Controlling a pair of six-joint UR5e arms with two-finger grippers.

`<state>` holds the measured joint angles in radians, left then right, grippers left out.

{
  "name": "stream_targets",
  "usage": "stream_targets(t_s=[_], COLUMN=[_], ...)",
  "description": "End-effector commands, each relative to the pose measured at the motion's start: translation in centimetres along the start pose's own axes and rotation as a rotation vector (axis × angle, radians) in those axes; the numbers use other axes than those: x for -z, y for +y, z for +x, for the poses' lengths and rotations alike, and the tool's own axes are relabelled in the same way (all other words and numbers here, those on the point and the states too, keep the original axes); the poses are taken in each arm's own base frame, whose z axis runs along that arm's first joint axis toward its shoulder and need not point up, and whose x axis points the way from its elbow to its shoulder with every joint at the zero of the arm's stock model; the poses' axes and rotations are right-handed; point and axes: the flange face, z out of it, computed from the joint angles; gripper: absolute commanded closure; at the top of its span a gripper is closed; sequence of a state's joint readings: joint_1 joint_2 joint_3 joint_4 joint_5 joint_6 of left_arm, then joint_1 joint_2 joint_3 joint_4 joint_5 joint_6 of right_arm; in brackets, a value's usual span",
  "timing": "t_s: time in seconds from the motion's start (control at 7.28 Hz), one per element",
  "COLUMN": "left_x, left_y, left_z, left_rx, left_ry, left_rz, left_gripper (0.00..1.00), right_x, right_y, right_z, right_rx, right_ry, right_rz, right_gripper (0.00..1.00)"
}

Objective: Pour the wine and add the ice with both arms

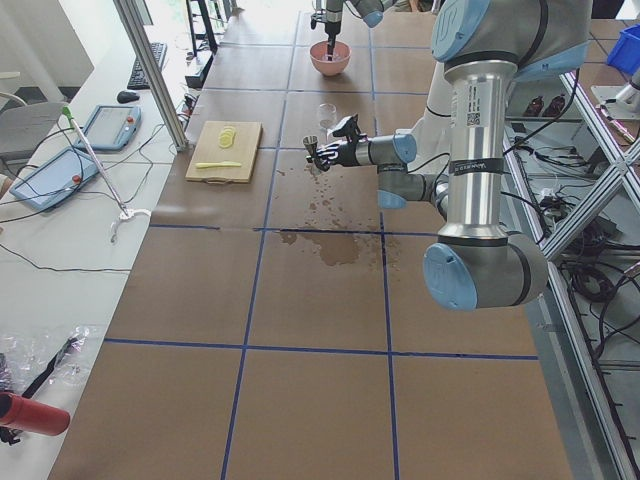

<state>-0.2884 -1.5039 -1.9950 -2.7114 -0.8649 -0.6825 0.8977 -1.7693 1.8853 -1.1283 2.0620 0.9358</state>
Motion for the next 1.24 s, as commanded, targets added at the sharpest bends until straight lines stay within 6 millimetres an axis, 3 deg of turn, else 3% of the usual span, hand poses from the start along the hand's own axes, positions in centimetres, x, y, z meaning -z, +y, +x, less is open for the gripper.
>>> stream_targets(t_s=[0.0, 0.14, 0.27, 0.69, 1.1], left_x=[0.4, 0.2, 0.0, -0.6, -1.3], left_y=[1.7, 2.2, 2.9, 5.1, 8.9], left_z=[-1.7, -2.0, -2.3, -3.3, -5.4], left_rx=[0.017, 0.022, 0.028, 0.102, 0.217], left_ry=[0.004, -0.004, -0.006, -0.008, -0.094], left_rz=[0.002, -0.003, -0.003, -0.002, -0.012], left_gripper=[1.0, 1.0, 1.0, 1.0, 1.0], right_x=[0.1, 0.2, 0.8, 3.7, 7.9], right_y=[0.0, 0.0, 0.0, -0.3, -1.4], right_z=[-0.1, -0.1, -0.3, -0.9, -1.0], right_rx=[0.003, 0.005, 0.008, 0.009, -0.007], right_ry=[-0.002, -0.003, -0.013, -0.045, -0.087], right_rz=[0.001, 0.001, 0.006, 0.053, 0.131], right_gripper=[0.89, 0.98, 1.0, 1.0, 1.0])
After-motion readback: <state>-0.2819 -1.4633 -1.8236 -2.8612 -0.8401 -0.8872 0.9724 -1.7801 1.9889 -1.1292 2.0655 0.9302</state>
